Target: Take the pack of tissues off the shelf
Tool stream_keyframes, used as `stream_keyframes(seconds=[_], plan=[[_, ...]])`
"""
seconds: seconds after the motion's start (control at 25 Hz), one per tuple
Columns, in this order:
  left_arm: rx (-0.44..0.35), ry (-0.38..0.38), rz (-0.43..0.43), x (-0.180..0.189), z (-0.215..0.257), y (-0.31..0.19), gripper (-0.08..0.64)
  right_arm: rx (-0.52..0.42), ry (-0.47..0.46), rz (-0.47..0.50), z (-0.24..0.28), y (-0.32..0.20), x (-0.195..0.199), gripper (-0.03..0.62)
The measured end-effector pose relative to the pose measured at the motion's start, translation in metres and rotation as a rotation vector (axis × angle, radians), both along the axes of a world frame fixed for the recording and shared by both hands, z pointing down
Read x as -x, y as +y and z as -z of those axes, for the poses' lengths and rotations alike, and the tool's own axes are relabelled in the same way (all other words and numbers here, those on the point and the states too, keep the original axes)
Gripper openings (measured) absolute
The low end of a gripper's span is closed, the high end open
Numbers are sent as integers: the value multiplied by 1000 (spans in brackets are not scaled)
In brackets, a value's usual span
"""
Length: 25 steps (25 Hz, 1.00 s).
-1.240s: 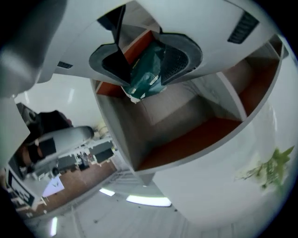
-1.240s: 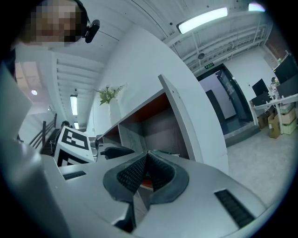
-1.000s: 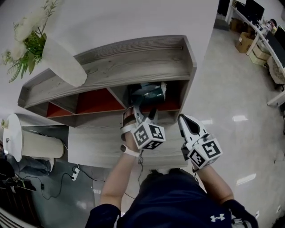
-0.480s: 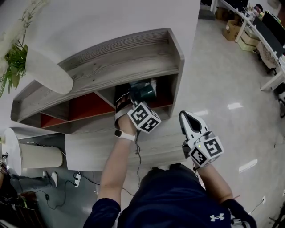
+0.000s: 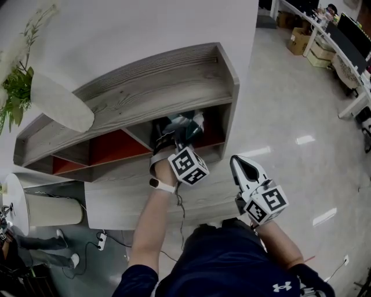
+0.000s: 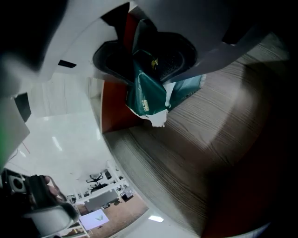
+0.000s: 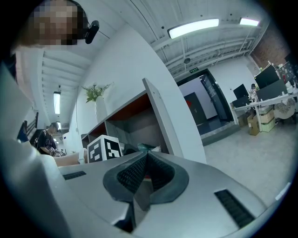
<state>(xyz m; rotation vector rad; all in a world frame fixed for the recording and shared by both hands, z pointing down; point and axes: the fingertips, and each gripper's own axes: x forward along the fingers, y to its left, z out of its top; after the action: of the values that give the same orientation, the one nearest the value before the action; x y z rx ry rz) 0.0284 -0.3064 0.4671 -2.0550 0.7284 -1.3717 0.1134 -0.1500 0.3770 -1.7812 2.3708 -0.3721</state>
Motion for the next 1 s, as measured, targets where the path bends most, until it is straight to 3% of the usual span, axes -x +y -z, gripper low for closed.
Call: stream_keyframes(seconds=[0.28, 0.48, 0.76, 1.0], plan=[[-23, -14, -61, -2, 4, 13, 117, 23, -16, 21, -12, -2, 5, 12], [-47, 48, -78, -7, 14, 23, 109, 22, -19, 20, -11, -4, 3, 12], [-104, 42, -111, -7, 30, 36, 109, 28, -35, 27, -10, -5, 2, 12], [-95, 64, -150, -9, 43, 62, 109, 30, -40, 33, -7, -7, 1, 12]])
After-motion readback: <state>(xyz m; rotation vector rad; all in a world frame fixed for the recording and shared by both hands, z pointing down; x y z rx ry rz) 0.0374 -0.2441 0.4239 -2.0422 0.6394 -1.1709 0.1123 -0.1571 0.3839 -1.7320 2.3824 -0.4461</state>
